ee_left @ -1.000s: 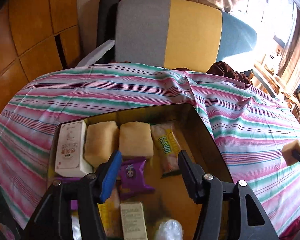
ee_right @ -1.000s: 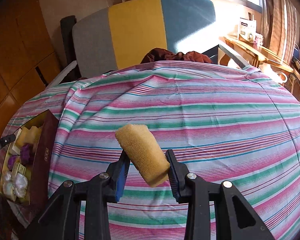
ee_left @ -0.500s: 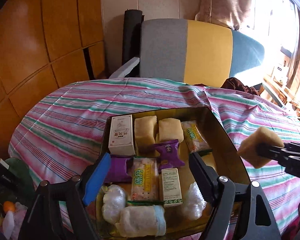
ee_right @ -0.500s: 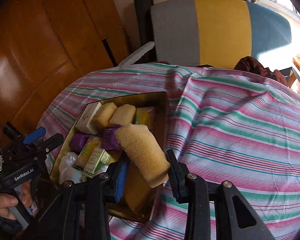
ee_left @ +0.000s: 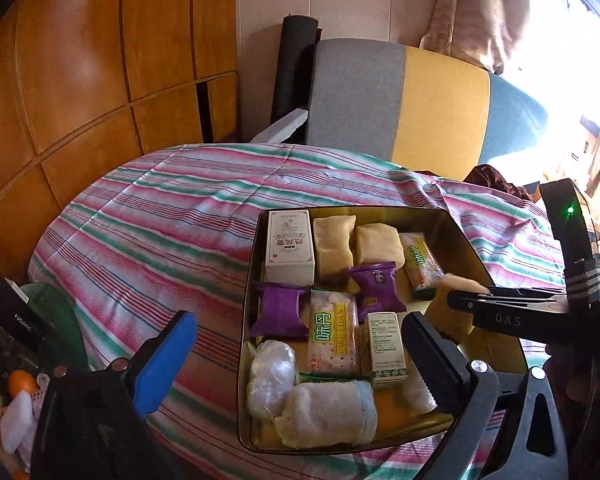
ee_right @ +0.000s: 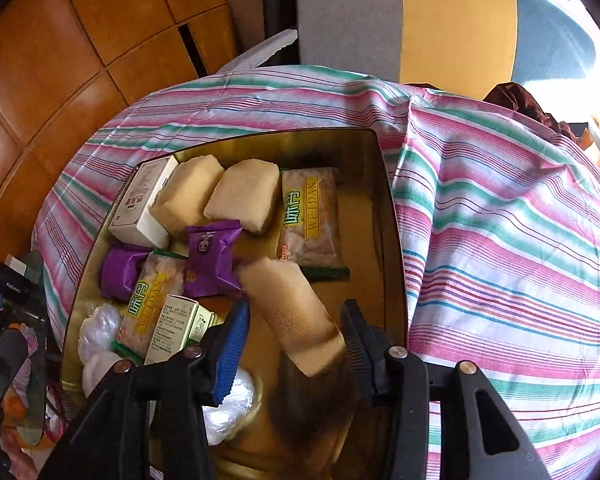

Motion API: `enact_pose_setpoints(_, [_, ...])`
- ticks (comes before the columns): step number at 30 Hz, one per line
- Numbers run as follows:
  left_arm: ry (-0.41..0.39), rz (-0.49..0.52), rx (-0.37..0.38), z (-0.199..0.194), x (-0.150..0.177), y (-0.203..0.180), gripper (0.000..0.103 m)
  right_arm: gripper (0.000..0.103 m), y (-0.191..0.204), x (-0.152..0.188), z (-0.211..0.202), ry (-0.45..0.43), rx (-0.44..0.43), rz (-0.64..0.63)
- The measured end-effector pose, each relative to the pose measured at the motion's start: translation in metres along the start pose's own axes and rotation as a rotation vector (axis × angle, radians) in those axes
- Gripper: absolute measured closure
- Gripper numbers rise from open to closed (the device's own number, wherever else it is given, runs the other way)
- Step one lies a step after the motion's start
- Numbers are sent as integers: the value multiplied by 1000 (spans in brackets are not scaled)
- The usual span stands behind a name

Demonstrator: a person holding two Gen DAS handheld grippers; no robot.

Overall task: Organize objects
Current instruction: 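Lower the yellow sponge into the gold tray and open the right tool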

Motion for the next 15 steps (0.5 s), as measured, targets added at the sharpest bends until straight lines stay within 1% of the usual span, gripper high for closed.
enact_pose_setpoints(1, [7,-4,-11,1,1,1,0,54,1,0,-2,-8,-2,-3])
enact_pose_setpoints(2, [11,-5,-20,2,3,3,0,45,3,0,-4,-21,-7,-11])
enact_pose_setpoints(3, [14,-7,-26,3,4,4,0,39,5,0,-6,-34,-15,-18])
enact_pose_setpoints(7, [4,-25,-27,-1,8,9,0,39,15,2,-23,-91,-7,-23])
enact_pose_setpoints(9, [-7,-39,-30,-4,9,12,0,39,21,7,-33,-129,42,-29])
enact_pose_setpoints(12, [-23,-44,-44,-11,12,14,0,39,27,18,-50,-213,126,-32])
enact_pose_setpoints(15, [-23,-54,-44,-17,16,16,0,39,31,33,-61,-261,180,-42])
Point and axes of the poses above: each gripper's, at about its wrist camera, not at the fingertips, and z roughly the way its jaws point, y to its left, x to its underside, the point moved 1 cm from there along z, roughly the way its jaws point, and after that the axes turned 7 degrees about -x, right-handed, at the moved point
